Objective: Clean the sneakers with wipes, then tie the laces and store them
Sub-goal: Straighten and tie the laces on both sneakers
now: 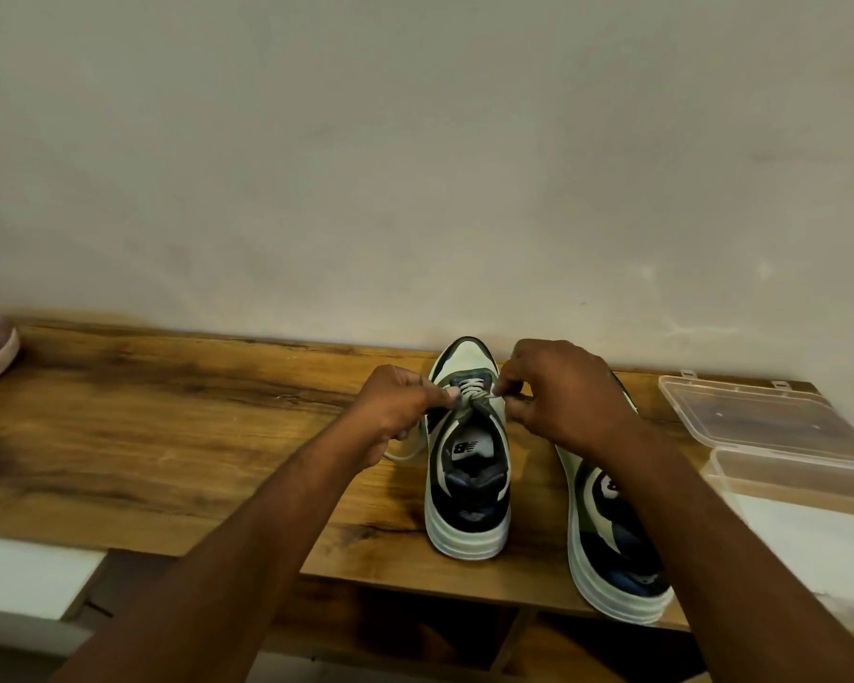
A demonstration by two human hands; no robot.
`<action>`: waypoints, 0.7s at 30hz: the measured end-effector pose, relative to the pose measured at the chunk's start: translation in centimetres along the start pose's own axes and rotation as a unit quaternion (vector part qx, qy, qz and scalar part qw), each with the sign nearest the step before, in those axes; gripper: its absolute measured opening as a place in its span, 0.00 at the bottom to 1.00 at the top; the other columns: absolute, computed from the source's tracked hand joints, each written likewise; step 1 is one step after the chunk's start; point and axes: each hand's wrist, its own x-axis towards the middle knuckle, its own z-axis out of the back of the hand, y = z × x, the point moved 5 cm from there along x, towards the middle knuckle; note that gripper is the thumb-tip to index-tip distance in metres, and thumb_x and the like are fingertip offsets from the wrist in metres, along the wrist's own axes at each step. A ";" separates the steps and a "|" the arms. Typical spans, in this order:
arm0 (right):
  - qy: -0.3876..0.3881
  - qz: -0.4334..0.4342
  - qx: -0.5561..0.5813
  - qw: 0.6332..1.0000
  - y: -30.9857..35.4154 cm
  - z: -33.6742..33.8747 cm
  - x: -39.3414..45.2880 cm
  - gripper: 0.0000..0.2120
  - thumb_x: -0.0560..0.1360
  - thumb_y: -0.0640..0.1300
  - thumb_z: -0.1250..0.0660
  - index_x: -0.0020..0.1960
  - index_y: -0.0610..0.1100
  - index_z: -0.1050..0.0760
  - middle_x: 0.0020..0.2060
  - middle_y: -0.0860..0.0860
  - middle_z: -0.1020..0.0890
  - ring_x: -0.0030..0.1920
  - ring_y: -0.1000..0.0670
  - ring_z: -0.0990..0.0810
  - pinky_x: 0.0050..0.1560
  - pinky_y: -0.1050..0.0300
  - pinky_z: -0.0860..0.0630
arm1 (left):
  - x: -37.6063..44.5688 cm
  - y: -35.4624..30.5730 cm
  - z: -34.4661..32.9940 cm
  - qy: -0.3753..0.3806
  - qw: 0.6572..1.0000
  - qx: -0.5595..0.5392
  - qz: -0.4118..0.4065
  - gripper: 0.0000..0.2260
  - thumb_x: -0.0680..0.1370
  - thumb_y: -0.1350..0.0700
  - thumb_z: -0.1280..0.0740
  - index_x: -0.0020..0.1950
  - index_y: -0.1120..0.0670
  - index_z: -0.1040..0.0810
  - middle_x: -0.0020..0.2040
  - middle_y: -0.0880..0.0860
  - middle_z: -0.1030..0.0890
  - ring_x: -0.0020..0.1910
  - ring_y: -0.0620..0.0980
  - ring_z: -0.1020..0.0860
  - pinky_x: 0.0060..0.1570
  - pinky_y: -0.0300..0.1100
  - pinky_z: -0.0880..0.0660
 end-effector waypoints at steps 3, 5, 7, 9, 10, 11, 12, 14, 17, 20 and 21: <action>0.007 0.027 -0.019 0.999 -0.1 -0.1 -0.2 0.06 0.72 0.45 0.28 0.47 0.54 0.16 0.44 0.55 0.20 0.44 0.50 0.20 0.38 0.56 0.27 | 0.2 0.1 0.4 -0.016 0.999 -0.013 0.026 0.08 0.74 0.55 0.21 0.42 0.60 0.13 0.31 0.50 0.21 0.27 0.47 0.38 0.27 0.38 0.44; 0.018 0.029 -0.021 0.999 -0.3 -0.2 -0.3 0.05 0.71 0.45 0.27 0.46 0.54 0.17 0.43 0.55 0.21 0.43 0.50 0.21 0.39 0.55 0.26 | 0.3 -0.1 0.9 -0.023 0.999 -0.019 0.036 0.07 0.74 0.56 0.22 0.42 0.61 0.13 0.31 0.51 0.22 0.22 0.43 0.41 0.27 0.39 0.45; 0.022 0.032 -0.017 0.999 -0.5 -0.1 -0.4 0.05 0.70 0.45 0.26 0.44 0.53 0.17 0.42 0.55 0.22 0.42 0.51 0.22 0.38 0.55 0.25 | 0.4 -0.2 1.5 -0.033 0.999 -0.016 0.039 0.08 0.73 0.57 0.21 0.44 0.63 0.13 0.34 0.54 0.22 0.20 0.43 0.41 0.27 0.39 0.44; 0.014 0.033 -0.006 0.999 -0.8 0.2 -0.5 0.05 0.68 0.45 0.25 0.43 0.53 0.17 0.41 0.55 0.21 0.41 0.52 0.22 0.37 0.55 0.25 | 0.6 -0.3 2.0 -0.041 0.998 -0.008 0.040 0.12 0.72 0.57 0.21 0.48 0.65 0.14 0.39 0.58 0.21 0.19 0.43 0.40 0.26 0.39 0.43; 0.008 0.035 0.001 0.999 -1.0 0.4 -0.5 0.05 0.68 0.45 0.24 0.42 0.54 0.17 0.40 0.56 0.21 0.40 0.52 0.22 0.37 0.55 0.25 | 0.7 -0.4 2.2 -0.042 0.998 -0.003 0.039 0.13 0.72 0.56 0.21 0.49 0.66 0.14 0.41 0.59 0.20 0.19 0.43 0.40 0.26 0.39 0.42; 0.005 0.036 0.004 0.999 -1.1 0.6 -0.5 0.05 0.67 0.45 0.24 0.42 0.54 0.17 0.40 0.56 0.21 0.40 0.53 0.22 0.37 0.55 0.25 | 0.7 -0.6 2.4 -0.041 0.998 0.002 0.037 0.14 0.72 0.56 0.20 0.49 0.66 0.14 0.43 0.59 0.20 0.19 0.43 0.39 0.27 0.40 0.41; 0.003 0.038 0.005 0.999 -1.2 0.8 -0.6 0.05 0.67 0.45 0.24 0.42 0.53 0.17 0.40 0.56 0.21 0.40 0.53 0.22 0.37 0.56 0.26 | 0.8 -0.6 2.5 -0.042 0.998 0.007 0.036 0.14 0.72 0.56 0.20 0.49 0.65 0.14 0.43 0.59 0.20 0.19 0.42 0.39 0.27 0.40 0.40; 0.000 0.039 0.001 0.999 -1.1 1.1 -0.5 0.05 0.67 0.45 0.23 0.41 0.53 0.17 0.39 0.56 0.21 0.39 0.52 0.22 0.36 0.56 0.26 | 0.9 -0.6 2.6 -0.049 0.998 0.012 0.036 0.15 0.71 0.57 0.20 0.51 0.67 0.15 0.42 0.58 0.20 0.19 0.43 0.39 0.25 0.38 0.41; 0.018 0.031 -0.004 0.999 -1.0 0.5 -0.5 0.05 0.67 0.44 0.24 0.41 0.52 0.17 0.40 0.55 0.21 0.40 0.51 0.22 0.38 0.54 0.25 | 1.0 0.1 2.6 -0.066 0.996 0.018 0.051 0.15 0.70 0.59 0.20 0.50 0.68 0.16 0.37 0.57 0.22 0.22 0.45 0.39 0.24 0.37 0.44; 0.041 0.019 -0.007 0.999 -1.1 -0.3 -0.7 0.04 0.67 0.44 0.25 0.41 0.52 0.17 0.41 0.55 0.21 0.43 0.50 0.22 0.39 0.55 0.26 | 1.0 0.4 2.5 -0.082 0.994 0.032 0.062 0.11 0.70 0.60 0.20 0.46 0.66 0.16 0.33 0.54 0.25 0.25 0.46 0.39 0.25 0.37 0.45; 0.045 0.012 -0.003 0.999 -1.1 -0.4 -0.7 0.04 0.67 0.45 0.25 0.42 0.52 0.17 0.42 0.55 0.21 0.43 0.51 0.22 0.39 0.56 0.27 | 1.0 0.4 2.5 -0.083 0.994 0.034 0.063 0.11 0.70 0.61 0.20 0.46 0.65 0.16 0.32 0.54 0.26 0.25 0.47 0.39 0.25 0.36 0.45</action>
